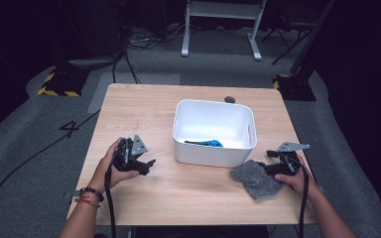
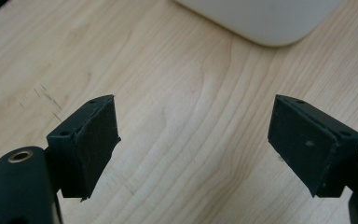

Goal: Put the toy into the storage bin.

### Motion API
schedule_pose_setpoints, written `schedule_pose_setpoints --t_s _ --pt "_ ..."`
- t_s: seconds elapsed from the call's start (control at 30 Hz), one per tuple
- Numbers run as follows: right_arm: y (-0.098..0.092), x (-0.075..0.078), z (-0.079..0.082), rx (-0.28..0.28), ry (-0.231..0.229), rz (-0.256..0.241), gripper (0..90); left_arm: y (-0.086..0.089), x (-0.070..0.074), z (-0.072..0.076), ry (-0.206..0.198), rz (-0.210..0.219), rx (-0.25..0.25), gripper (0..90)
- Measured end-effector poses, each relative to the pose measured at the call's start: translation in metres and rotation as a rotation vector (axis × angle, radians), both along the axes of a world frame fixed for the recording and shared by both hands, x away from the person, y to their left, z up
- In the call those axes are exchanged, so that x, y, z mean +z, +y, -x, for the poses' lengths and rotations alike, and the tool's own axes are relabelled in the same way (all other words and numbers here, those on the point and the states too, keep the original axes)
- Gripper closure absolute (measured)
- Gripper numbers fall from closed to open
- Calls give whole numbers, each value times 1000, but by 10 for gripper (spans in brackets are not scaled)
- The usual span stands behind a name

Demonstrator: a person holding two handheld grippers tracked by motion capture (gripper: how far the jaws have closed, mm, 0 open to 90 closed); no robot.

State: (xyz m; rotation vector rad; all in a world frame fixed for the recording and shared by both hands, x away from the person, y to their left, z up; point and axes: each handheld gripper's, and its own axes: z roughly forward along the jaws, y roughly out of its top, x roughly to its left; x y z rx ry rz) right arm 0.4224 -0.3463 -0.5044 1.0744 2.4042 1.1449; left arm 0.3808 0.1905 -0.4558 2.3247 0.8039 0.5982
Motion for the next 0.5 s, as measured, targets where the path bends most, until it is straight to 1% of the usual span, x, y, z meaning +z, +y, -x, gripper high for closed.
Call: schedule_pose_setpoints --t_s 0.03,0.1,0.13,0.17,0.27,0.3,0.33,0.37,0.4,0.47,0.5 --pt "0 0 0 0 0 0 208 2 -3 -1 31 4 0 164" --pt "0 0 0 0 0 -1 208 5 -5 -1 66 42 5 164" --pt "0 0 0 0 0 -1 208 6 -6 0 65 57 12 164" --pt "0 0 0 1 1 -1 208 7 -8 1 49 61 23 164" --pt "0 0 0 1 0 -2 208 11 -14 4 66 50 36 163" --pt "0 0 0 2 0 0 208 12 -15 5 83 58 44 163" --pt "0 0 0 3 0 -1 208 15 -16 5 97 80 54 163" --pt "0 0 0 4 0 -1 208 17 -17 8 86 96 67 163" --pt "-1 0 0 5 1 -4 208 18 -18 9 75 95 73 162" --pt "-1 0 0 7 2 -3 208 20 -22 13 87 75 81 163" --pt "-1 0 1 8 1 -3 208 21 -25 14 90 73 87 162"
